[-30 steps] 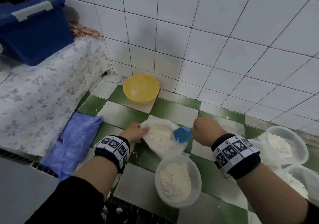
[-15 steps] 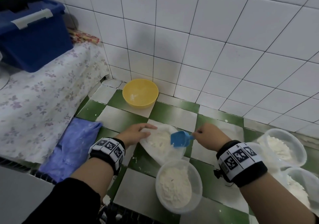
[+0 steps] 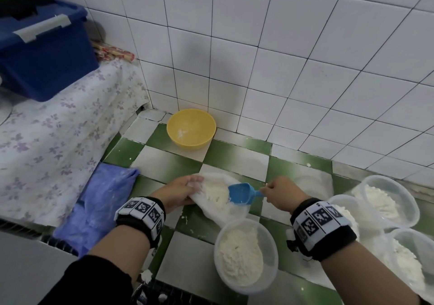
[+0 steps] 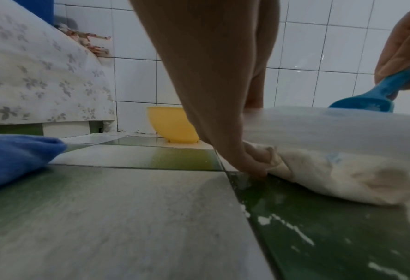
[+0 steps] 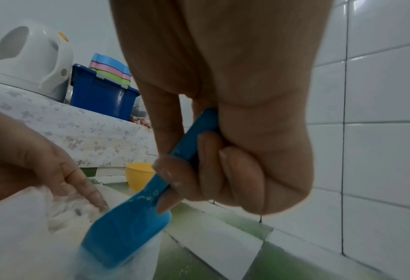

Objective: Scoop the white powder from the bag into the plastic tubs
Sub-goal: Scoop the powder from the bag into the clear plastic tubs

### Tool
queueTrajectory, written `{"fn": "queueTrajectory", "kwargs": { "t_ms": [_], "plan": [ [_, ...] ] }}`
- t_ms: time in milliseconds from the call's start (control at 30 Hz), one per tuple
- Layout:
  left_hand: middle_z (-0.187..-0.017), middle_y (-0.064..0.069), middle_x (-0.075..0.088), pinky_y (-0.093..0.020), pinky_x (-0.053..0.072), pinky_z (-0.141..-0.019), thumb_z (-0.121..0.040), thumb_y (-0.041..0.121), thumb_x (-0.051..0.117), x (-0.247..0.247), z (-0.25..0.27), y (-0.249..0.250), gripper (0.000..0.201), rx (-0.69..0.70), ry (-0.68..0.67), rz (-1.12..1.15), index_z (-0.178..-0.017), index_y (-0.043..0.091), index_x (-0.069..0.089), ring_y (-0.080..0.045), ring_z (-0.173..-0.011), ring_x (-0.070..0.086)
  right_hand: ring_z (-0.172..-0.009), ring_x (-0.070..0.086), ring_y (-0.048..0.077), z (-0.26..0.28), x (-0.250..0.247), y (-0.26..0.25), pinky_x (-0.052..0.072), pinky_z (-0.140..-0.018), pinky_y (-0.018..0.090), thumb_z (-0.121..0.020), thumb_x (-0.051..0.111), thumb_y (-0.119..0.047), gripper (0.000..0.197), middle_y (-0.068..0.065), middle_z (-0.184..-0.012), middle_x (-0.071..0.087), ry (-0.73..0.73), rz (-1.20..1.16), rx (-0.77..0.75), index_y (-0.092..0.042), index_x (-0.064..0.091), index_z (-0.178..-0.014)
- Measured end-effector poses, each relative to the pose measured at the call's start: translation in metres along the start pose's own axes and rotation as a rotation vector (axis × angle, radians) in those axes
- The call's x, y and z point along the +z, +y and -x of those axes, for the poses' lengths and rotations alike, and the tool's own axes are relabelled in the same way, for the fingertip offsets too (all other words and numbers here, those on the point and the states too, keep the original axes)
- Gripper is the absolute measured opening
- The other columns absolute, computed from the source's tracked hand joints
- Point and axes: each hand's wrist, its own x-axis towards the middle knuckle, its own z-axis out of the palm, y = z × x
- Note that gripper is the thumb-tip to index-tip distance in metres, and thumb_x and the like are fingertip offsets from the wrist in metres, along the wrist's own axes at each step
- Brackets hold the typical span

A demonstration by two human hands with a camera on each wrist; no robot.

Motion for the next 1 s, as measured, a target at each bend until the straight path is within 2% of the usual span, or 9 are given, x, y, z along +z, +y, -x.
{"fn": "queueTrajectory", "kwargs": {
  "t_ms": [67, 167, 233, 400, 500, 600, 733, 867, 1000],
  "plan": [
    [-0.125, -0.012, 0.052, -0.031, 0.056, -0.083, -0.099, 0.003, 0.048, 0.0, 0.0, -0.001, 0.028, -0.008, -0.012, 0.015, -0.123, 0.015, 0.055, -0.024, -0.107, 0.058, -0.051, 0.038, 0.012, 0.0, 0.001, -0.001, 0.033, -0.048, 0.021, -0.095, 0.049, -0.02, 0.032, 0.009, -0.074, 0.055, -0.028, -0.04, 0.024, 0.006, 0.067, -0.091],
    [-0.127, -0.012, 0.052, -0.034, 0.056, -0.086, -0.098, 0.0, 0.048, 0.003, 0.001, 0.0, 0.03, -0.022, -0.058, 0.03, -0.12, 0.02, 0.056, -0.026, -0.107, 0.059, -0.052, 0.037, 0.009, 0.001, 0.005, -0.004, 0.032, -0.051, 0.018, -0.097, 0.046, -0.021, 0.036, 0.0, -0.062, 0.046, -0.078, -0.024, 0.026, -0.012, 0.056, -0.064],
    [-0.128, -0.012, 0.053, -0.034, 0.057, -0.084, -0.098, 0.0, 0.047, 0.007, 0.002, 0.001, 0.035, -0.035, -0.104, 0.018, -0.124, 0.021, 0.054, -0.026, -0.105, 0.061, -0.052, 0.04, 0.007, -0.001, 0.009, -0.005, 0.033, -0.051, 0.015, -0.096, 0.048, -0.026, 0.037, -0.003, -0.061, 0.045, -0.102, -0.077, 0.034, -0.018, 0.049, -0.06],
    [-0.128, -0.012, 0.054, -0.038, 0.056, -0.089, -0.097, 0.0, 0.049, 0.011, 0.006, 0.003, 0.04, -0.04, -0.176, -0.032, -0.129, 0.024, 0.051, -0.032, -0.112, 0.06, -0.054, 0.042, 0.007, -0.006, 0.017, -0.005, 0.034, -0.052, 0.016, -0.096, 0.049, -0.029, 0.034, -0.003, -0.061, 0.048, -0.143, -0.157, 0.027, -0.019, 0.05, -0.064],
    [-0.126, -0.01, 0.055, -0.039, 0.055, -0.092, -0.096, -0.001, 0.049, 0.008, 0.005, 0.002, 0.039, -0.02, -0.136, -0.064, -0.126, 0.025, 0.054, -0.029, -0.108, 0.061, -0.052, 0.039, 0.007, -0.004, 0.017, -0.005, 0.032, -0.049, 0.015, -0.096, 0.048, -0.026, 0.035, -0.003, -0.06, 0.045, -0.151, -0.135, 0.02, -0.019, 0.05, -0.062],
    [-0.126, -0.011, 0.056, -0.042, 0.052, -0.098, -0.096, 0.0, 0.05, -0.002, 0.005, 0.0, 0.037, 0.008, -0.067, -0.113, -0.123, 0.025, 0.056, -0.029, -0.11, 0.06, -0.051, 0.036, 0.011, -0.004, 0.012, -0.001, 0.032, -0.051, 0.02, -0.094, 0.051, -0.022, 0.033, 0.0, -0.059, 0.044, -0.085, -0.148, 0.058, -0.011, 0.055, -0.063],
    [-0.125, -0.012, 0.058, -0.041, 0.05, -0.102, -0.097, 0.0, 0.049, -0.012, 0.009, 0.0, 0.031, 0.019, -0.005, -0.173, -0.117, 0.024, 0.055, -0.027, -0.112, 0.059, -0.054, 0.04, 0.012, -0.007, 0.003, 0.004, 0.036, -0.051, 0.02, -0.094, 0.052, -0.022, 0.03, 0.005, -0.067, 0.052, 0.003, -0.124, 0.061, 0.001, 0.069, -0.086],
    [-0.124, -0.007, 0.055, -0.041, 0.049, -0.102, -0.098, 0.009, 0.051, -0.005, 0.01, 0.001, 0.033, 0.001, 0.001, -0.299, -0.127, 0.024, 0.051, -0.023, -0.112, 0.057, -0.057, 0.045, 0.012, -0.007, 0.0, 0.006, 0.038, -0.05, 0.019, -0.095, 0.05, -0.022, 0.029, 0.007, -0.075, 0.058, 0.053, -0.055, 0.014, -0.001, 0.07, -0.092],
    [-0.126, -0.005, 0.053, -0.043, 0.053, -0.097, -0.092, 0.015, 0.064, -0.001, 0.013, 0.008, 0.033, 0.034, -0.019, -0.309, -0.121, 0.027, 0.054, -0.026, -0.113, 0.057, -0.056, 0.043, 0.009, -0.007, -0.004, 0.005, 0.035, -0.049, 0.017, -0.096, 0.049, -0.024, 0.028, 0.004, -0.073, 0.057, 0.005, -0.023, -0.047, -0.005, 0.069, -0.088]
  ]
}}
